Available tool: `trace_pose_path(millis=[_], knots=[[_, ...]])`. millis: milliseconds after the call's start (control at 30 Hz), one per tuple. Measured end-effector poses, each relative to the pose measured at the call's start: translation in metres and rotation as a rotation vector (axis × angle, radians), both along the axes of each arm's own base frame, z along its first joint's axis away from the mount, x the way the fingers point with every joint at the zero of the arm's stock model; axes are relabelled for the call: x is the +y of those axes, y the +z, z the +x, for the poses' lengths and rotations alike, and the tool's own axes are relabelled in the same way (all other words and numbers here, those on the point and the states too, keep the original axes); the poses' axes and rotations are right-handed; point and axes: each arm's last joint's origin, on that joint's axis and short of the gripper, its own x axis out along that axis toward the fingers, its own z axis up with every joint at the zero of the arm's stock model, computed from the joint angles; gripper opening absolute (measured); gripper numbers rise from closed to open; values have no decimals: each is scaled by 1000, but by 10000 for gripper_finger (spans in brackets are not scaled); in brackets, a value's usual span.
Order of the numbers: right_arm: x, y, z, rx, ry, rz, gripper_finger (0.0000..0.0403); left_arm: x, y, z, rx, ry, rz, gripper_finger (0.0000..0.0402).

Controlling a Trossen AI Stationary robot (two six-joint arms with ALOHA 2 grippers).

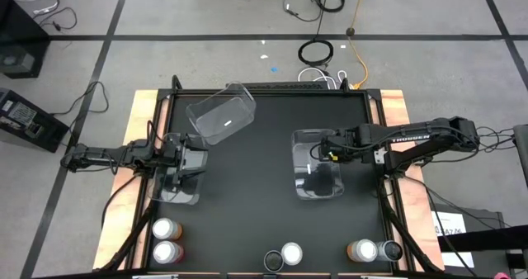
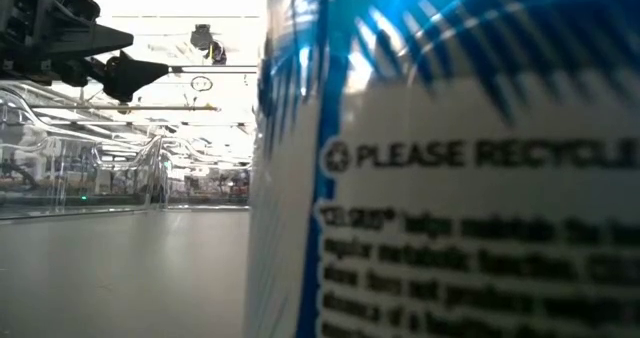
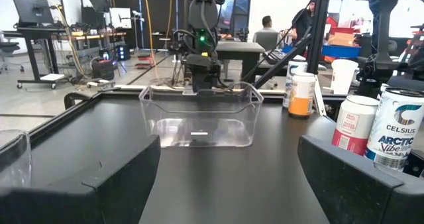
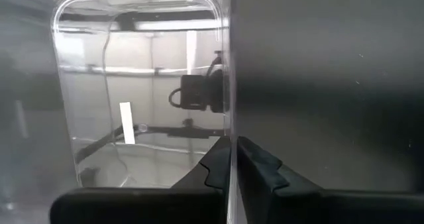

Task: Sort soda cans
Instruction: Adjust the transparent bins

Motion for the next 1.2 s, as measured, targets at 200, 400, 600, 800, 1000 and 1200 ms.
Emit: trace_pose_path(millis=[200, 400, 600, 800, 1000, 1200], knots=[[0, 0, 0, 1, 3, -1, 33, 0, 0, 0, 0, 0, 0, 367], [-1, 1, -1, 2, 43, -28, 45, 0, 0, 0, 0, 0, 0, 367], [0, 10, -7, -42, 92, -44, 53, 0, 0, 0, 0, 0, 0, 367], [-1, 27, -23, -125, 151, -95, 61, 0, 0, 0, -1, 0, 0, 367], [0, 39, -46, -126, 210, -116, 66, 0, 0, 0, 0, 0, 0, 367], [-1, 48, -59, -158, 288, -192, 66, 0, 0, 0, -1, 0, 0, 367]])
